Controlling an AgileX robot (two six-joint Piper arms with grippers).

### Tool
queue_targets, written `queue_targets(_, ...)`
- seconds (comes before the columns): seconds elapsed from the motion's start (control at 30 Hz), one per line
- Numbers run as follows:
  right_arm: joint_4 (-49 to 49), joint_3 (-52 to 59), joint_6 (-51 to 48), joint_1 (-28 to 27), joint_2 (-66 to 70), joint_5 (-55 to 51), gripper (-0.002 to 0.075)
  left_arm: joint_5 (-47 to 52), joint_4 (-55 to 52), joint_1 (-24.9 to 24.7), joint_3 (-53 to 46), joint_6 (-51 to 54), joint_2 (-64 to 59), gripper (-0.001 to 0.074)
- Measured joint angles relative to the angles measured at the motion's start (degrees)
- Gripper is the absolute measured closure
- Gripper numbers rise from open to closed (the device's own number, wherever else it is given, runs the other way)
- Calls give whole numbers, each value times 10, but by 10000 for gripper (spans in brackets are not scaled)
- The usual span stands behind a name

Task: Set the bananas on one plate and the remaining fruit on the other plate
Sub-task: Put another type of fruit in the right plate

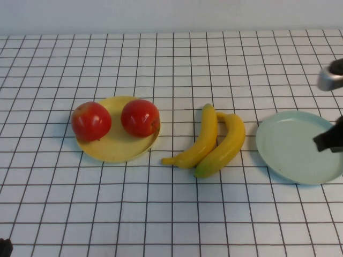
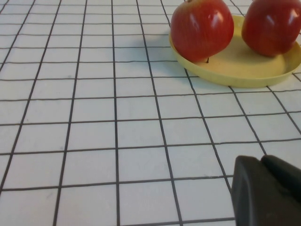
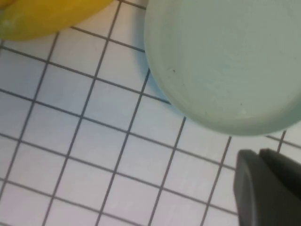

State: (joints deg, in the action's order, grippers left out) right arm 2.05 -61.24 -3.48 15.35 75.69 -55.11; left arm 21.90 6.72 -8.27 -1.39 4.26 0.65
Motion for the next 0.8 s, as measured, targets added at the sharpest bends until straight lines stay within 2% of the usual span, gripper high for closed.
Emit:
queue_targets(0.1, -56, -66, 47, 61, 76, -5, 741, 0, 0, 0, 0, 0, 0, 739)
queue_targets(0.17, -45, -109, 54, 79, 115, -2, 741, 0, 0, 0, 0, 0, 0, 739)
queue_targets(0.33, 20, -195, 79, 86, 205, -5, 741, 0, 0, 0, 0, 0, 0, 739)
queue_targets(0.47, 27, -274, 110, 87, 281, -65, 726, 0, 0, 0, 0, 0, 0, 739)
queue_targets(0.57, 30, -342, 116, 87, 342, -122, 632, 0, 0, 0, 0, 0, 0, 739)
queue_targets(0.73, 36, -438, 152, 88, 425, -145, 331, 0, 0, 0, 0, 0, 0, 739)
queue_targets(0.8, 38, -463, 178, 88, 449, -145, 271, 0, 0, 0, 0, 0, 0, 739)
